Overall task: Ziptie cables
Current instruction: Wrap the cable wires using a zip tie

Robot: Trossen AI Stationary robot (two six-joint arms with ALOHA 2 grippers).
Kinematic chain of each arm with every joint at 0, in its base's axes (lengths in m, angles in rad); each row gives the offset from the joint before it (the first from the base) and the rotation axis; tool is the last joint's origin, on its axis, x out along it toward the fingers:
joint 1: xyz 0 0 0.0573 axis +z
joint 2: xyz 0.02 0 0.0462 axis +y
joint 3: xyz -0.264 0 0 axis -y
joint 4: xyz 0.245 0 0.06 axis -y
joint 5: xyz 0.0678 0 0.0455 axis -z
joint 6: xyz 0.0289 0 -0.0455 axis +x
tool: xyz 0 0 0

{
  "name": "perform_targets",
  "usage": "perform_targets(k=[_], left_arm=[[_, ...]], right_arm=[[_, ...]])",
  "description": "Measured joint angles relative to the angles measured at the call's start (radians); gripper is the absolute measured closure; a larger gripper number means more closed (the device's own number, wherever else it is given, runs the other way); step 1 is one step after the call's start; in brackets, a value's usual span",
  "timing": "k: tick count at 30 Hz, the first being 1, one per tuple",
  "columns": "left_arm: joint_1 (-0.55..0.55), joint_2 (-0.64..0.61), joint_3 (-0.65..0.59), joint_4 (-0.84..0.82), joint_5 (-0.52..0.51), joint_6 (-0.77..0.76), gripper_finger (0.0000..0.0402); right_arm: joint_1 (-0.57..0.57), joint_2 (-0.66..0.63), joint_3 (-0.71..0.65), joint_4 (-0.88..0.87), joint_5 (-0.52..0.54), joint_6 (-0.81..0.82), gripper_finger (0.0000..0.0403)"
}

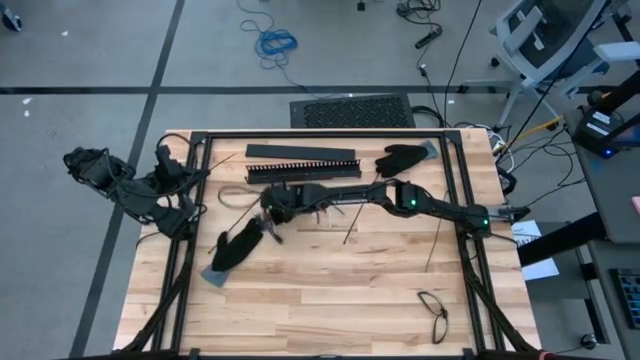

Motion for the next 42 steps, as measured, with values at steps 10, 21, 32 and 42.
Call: perform_targets(k=[10, 21, 32, 42], left_arm=[[0.0, 0.0, -0.008, 0.018, -0.016, 0.002, 0.0401], [0.0, 0.0, -0.008, 0.06, -0.021, 0.004, 0.0401], [0.0, 0.0, -0.186, 0.311, 0.018, 0.091, 0.0401], [0.0, -0.002, -0.233, 0.401, 0.045, 0.157, 0.0401]], right_arm=[[0.092, -0.158, -0.019, -0.447, 0.133, -0.033, 0.0402], [0.111, -0.366, -0.013, -0.508, 0.376, 0.028, 0.0403], [0.152, -0.603, -0.015, -0.875, 0.641, 0.244, 0.0403], [0.21, -0.879, -0.448, -0.721, 0.622, 0.462, 0.0403]])
